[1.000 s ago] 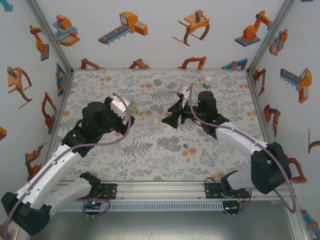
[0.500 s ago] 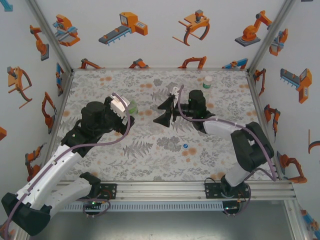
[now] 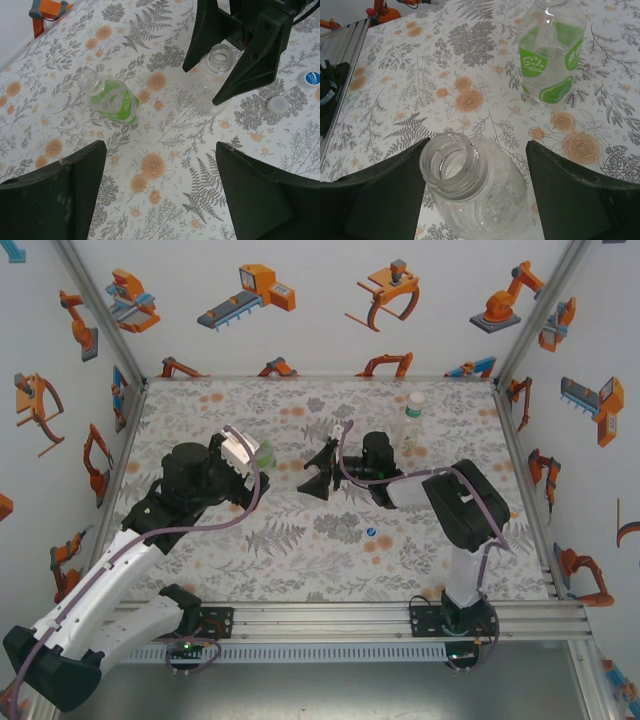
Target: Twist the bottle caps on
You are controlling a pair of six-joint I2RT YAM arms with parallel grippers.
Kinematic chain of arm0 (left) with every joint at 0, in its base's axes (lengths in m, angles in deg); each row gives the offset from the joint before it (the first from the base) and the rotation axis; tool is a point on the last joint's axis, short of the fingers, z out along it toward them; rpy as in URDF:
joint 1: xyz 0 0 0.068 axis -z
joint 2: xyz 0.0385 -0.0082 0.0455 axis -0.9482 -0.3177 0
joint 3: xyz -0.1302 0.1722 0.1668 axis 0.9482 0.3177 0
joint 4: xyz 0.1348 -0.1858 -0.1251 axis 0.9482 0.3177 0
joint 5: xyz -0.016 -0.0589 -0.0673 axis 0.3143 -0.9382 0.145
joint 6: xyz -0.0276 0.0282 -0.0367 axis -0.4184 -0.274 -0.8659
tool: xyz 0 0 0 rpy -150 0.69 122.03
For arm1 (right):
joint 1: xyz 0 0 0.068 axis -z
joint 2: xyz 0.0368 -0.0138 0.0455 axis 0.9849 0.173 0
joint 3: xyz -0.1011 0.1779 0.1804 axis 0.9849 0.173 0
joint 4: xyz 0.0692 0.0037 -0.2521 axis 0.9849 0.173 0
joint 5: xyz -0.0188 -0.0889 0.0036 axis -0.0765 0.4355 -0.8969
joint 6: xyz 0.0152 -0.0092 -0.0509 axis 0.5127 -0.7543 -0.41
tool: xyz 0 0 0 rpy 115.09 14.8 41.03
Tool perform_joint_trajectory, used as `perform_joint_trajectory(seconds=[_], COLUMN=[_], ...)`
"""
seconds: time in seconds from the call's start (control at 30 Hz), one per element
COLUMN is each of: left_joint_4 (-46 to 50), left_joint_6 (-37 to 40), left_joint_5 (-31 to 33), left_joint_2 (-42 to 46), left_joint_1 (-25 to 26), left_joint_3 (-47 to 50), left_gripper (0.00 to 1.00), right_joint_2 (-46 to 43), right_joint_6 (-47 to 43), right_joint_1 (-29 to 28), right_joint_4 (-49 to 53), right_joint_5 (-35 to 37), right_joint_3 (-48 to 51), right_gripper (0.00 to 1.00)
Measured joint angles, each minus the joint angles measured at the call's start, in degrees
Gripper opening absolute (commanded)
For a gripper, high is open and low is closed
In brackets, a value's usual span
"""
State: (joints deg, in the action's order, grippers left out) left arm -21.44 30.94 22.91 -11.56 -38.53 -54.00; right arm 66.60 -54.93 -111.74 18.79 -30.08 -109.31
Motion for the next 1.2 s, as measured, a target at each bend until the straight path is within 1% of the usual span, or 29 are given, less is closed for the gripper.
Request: perform_joint_trajectory(seconds=[0.2, 0.53, 0.63, 0.77, 0.97, 1.07, 1.2], left_joint_4=[0.00, -0.04, -0.46, -1.33, -4.28, -7.10, -13.05], left_joint_6=[0.00, -0.02, -0.02, -0.17, -1.25, -2.32, -4.35], left_joint_5=[-0.02, -0.09, -0.50, -2.05, -8.17, -11.67, -16.35], left_joint_2=[-0.02, 0.00, 0.07, 0.20, 0.81, 1.07, 0.96], left_joint_1=[0.00, 0.00, 0.00, 0.00, 0.00, 0.00, 0.00], left_joint_3=[0.00, 0.07, 0.48, 1.25, 3.26, 4.28, 6.10], left_gripper=[0.82, 0.82, 0.82, 0.82, 0.82, 0.83, 0.84], right_joint_2=[0.81, 0.85, 0.72, -0.81, -7.06, -12.26, -19.82], right_joint_6=[1.14, 1.38, 1.38, 1.77, 4.28, 5.51, 6.51], right_joint_1=[0.00, 0.00, 0.00, 0.00, 0.42, 0.98, 1.64], right_joint_4=[-3.54, -5.16, -5.62, -5.53, -4.92, -3.61, 0.85], right_joint_5=[0.00, 0.46, 0.81, 1.75, 2.23, 2.80, 3.98], right_joint_3=[0.00, 0.42, 0.90, 2.14, 3.76, 4.22, 4.24], right_gripper=[0.63, 0.39, 0.35, 0.32, 0.30, 0.29, 0.28])
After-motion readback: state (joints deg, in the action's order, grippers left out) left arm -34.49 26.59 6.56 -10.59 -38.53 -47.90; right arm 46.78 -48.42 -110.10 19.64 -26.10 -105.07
